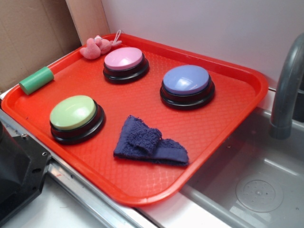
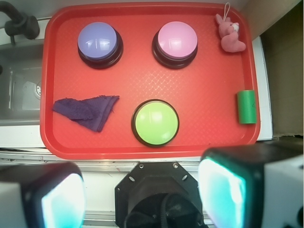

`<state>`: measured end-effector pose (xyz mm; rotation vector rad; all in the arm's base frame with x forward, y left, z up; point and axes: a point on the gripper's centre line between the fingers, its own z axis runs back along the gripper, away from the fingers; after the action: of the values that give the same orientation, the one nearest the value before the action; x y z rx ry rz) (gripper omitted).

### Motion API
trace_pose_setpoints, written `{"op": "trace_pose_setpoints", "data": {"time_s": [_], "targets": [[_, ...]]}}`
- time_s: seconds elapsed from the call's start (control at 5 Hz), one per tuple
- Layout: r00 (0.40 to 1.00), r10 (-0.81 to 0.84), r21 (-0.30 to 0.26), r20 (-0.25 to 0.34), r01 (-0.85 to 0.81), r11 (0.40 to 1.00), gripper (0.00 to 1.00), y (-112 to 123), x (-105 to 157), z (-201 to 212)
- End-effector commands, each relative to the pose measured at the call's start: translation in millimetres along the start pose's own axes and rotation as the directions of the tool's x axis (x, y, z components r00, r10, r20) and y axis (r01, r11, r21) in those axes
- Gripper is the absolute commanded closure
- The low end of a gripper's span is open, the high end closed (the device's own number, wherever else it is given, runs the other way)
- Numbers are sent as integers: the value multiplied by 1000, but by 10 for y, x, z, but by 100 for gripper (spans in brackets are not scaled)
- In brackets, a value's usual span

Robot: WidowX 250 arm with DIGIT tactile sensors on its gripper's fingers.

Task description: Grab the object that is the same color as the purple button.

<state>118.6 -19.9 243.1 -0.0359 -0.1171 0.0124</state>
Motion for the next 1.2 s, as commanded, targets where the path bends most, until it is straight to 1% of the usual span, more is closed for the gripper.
{"op": "trace_pose_setpoints", "data": {"time_s": [0.0,0.2,0.4,0.6,0.8,1.0], "targets": [[1000,0,0,0,0,1000,0,0,0,0],[967,-256,58,-8,256,965,0,-291,217,-190],[869,-490,64,-76,494,867,0,-439,257,-438],[713,-689,50,-129,699,714,0,-615,146,-775],[505,-834,83,-224,862,500,0,-684,178,-1198],[378,-893,60,-245,925,375,0,-731,238,-1507]]}}
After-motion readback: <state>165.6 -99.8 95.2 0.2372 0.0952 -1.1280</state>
